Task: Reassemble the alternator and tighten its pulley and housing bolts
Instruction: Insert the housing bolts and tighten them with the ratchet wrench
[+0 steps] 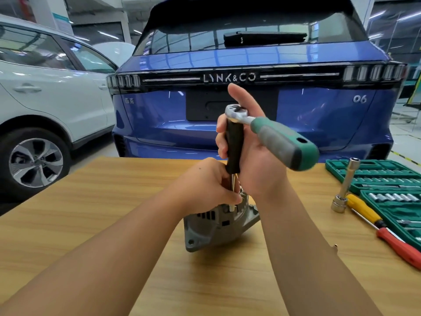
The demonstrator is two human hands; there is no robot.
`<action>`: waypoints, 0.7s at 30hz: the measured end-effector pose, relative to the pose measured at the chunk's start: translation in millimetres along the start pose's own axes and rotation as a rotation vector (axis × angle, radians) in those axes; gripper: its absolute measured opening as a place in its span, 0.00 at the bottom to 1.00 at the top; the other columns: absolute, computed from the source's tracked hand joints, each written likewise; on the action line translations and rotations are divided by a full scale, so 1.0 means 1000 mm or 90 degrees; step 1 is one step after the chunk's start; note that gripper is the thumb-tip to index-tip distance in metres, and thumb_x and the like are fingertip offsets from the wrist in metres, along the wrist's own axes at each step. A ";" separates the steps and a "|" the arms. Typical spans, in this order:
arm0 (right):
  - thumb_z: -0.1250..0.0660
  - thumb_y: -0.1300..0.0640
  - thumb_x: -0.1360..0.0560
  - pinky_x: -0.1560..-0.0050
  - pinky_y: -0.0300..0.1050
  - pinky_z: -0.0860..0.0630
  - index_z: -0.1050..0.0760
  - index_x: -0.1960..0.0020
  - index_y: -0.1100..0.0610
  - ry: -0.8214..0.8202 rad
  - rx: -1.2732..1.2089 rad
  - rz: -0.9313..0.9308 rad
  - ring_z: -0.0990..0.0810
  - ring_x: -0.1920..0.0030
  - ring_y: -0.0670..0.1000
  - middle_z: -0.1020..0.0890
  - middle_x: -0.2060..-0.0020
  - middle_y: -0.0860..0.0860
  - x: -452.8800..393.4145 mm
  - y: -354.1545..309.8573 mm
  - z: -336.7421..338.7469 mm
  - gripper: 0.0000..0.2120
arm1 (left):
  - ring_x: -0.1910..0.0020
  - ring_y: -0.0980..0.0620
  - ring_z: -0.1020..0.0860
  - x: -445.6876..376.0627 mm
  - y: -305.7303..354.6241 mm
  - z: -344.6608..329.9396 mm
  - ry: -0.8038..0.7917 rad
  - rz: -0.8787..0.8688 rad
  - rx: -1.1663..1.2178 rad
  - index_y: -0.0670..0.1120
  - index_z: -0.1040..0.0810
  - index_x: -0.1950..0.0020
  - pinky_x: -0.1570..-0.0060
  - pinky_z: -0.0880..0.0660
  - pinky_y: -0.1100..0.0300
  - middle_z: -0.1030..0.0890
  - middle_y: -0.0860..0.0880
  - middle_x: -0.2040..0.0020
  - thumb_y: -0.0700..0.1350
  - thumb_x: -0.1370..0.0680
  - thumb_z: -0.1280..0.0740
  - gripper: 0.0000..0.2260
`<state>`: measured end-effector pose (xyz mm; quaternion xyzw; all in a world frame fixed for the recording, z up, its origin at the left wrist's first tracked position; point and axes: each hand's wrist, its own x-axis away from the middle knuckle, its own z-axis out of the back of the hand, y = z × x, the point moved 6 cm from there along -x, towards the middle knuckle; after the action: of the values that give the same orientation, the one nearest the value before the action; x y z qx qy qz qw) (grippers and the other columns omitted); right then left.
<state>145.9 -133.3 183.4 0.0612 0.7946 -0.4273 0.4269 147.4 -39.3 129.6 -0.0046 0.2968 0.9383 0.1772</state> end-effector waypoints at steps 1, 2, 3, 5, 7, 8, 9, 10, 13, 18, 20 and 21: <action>0.41 0.52 0.20 0.67 0.44 0.28 0.24 0.31 0.48 -0.008 -0.024 -0.024 0.26 0.66 0.51 0.21 0.59 0.54 -0.001 0.002 0.003 0.19 | 0.61 0.59 0.18 -0.003 -0.001 0.001 -0.004 0.004 0.012 0.54 0.15 0.57 0.55 0.19 0.56 0.14 0.57 0.61 0.49 0.27 0.22 0.03; 0.40 0.46 0.19 0.66 0.45 0.28 0.25 0.30 0.47 -0.007 -0.035 -0.047 0.25 0.65 0.51 0.21 0.58 0.54 -0.002 0.003 0.005 0.20 | 0.61 0.61 0.18 -0.004 -0.002 0.001 -0.011 0.007 0.024 0.55 0.15 0.57 0.55 0.20 0.57 0.15 0.58 0.60 0.49 0.27 0.22 0.04; 0.37 0.39 0.21 0.63 0.45 0.28 0.25 0.30 0.45 -0.002 -0.037 -0.064 0.25 0.64 0.50 0.22 0.57 0.54 -0.001 0.004 0.007 0.22 | 0.60 0.62 0.18 -0.005 -0.002 0.003 -0.017 0.005 0.032 0.55 0.15 0.56 0.55 0.20 0.57 0.15 0.59 0.59 0.49 0.28 0.21 0.05; 0.29 0.36 0.27 0.60 0.44 0.26 0.24 0.32 0.44 0.052 -0.026 -0.095 0.24 0.62 0.49 0.21 0.57 0.52 -0.001 0.005 0.009 0.26 | 0.59 0.63 0.18 -0.008 -0.003 0.005 -0.023 -0.002 0.036 0.55 0.16 0.54 0.53 0.20 0.58 0.15 0.61 0.58 0.49 0.28 0.21 0.07; 0.28 0.43 0.26 0.61 0.45 0.26 0.25 0.34 0.53 0.158 0.031 -0.103 0.25 0.65 0.48 0.21 0.62 0.49 0.000 0.002 0.012 0.24 | 0.60 0.65 0.18 -0.009 -0.002 0.007 -0.030 -0.008 0.022 0.57 0.18 0.53 0.56 0.21 0.60 0.16 0.64 0.59 0.50 0.29 0.21 0.09; 0.29 0.46 0.25 0.65 0.45 0.28 0.24 0.38 0.58 0.213 0.101 -0.087 0.28 0.68 0.48 0.23 0.66 0.48 0.001 -0.002 0.013 0.22 | 0.60 0.65 0.18 -0.010 -0.002 0.006 -0.038 -0.011 0.010 0.57 0.18 0.52 0.57 0.22 0.60 0.16 0.64 0.59 0.51 0.28 0.21 0.09; 0.28 0.48 0.25 0.68 0.44 0.31 0.23 0.43 0.60 0.258 0.167 -0.070 0.31 0.71 0.48 0.26 0.69 0.48 0.002 -0.006 0.015 0.18 | 0.60 0.64 0.18 -0.010 0.000 0.004 -0.049 -0.015 0.001 0.57 0.18 0.51 0.57 0.21 0.59 0.16 0.63 0.59 0.51 0.28 0.21 0.09; 0.28 0.51 0.25 0.71 0.43 0.33 0.23 0.49 0.62 0.293 0.203 -0.063 0.33 0.72 0.48 0.28 0.71 0.49 0.003 -0.008 0.017 0.14 | 0.60 0.63 0.17 -0.011 0.000 0.003 -0.054 -0.016 -0.003 0.57 0.18 0.51 0.56 0.20 0.58 0.16 0.61 0.59 0.51 0.28 0.21 0.09; 0.30 0.56 0.22 0.69 0.41 0.31 0.24 0.50 0.59 0.287 0.148 -0.105 0.31 0.71 0.47 0.24 0.70 0.49 0.005 -0.008 0.018 0.07 | 0.60 0.59 0.17 -0.011 0.000 0.003 -0.036 -0.015 -0.011 0.55 0.18 0.51 0.53 0.17 0.54 0.15 0.58 0.59 0.52 0.28 0.21 0.09; 0.36 0.63 0.20 0.64 0.45 0.26 0.29 0.33 0.49 0.158 0.155 0.001 0.27 0.67 0.49 0.17 0.56 0.53 0.007 -0.010 0.001 0.17 | 0.61 0.61 0.17 -0.009 0.000 0.004 -0.031 -0.021 0.014 0.55 0.17 0.52 0.53 0.19 0.55 0.15 0.59 0.59 0.49 0.28 0.21 0.08; 0.37 0.67 0.19 0.66 0.43 0.27 0.27 0.34 0.47 0.171 0.201 0.022 0.26 0.66 0.49 0.19 0.56 0.54 0.005 -0.008 -0.001 0.19 | 0.61 0.61 0.17 -0.009 -0.002 0.003 -0.030 -0.023 0.013 0.56 0.17 0.53 0.52 0.19 0.53 0.15 0.58 0.59 0.49 0.28 0.21 0.08; 0.38 0.67 0.18 0.67 0.41 0.27 0.25 0.35 0.47 0.179 0.191 -0.002 0.25 0.67 0.49 0.20 0.58 0.55 0.003 -0.006 -0.002 0.19 | 0.61 0.61 0.18 -0.009 -0.003 0.003 -0.024 -0.022 0.009 0.56 0.18 0.53 0.52 0.19 0.54 0.15 0.59 0.59 0.49 0.28 0.21 0.08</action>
<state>140.1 -136.7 185.8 0.1818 0.7739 -0.5290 0.2970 157.1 -38.2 131.5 0.0089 0.2999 0.9329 0.1990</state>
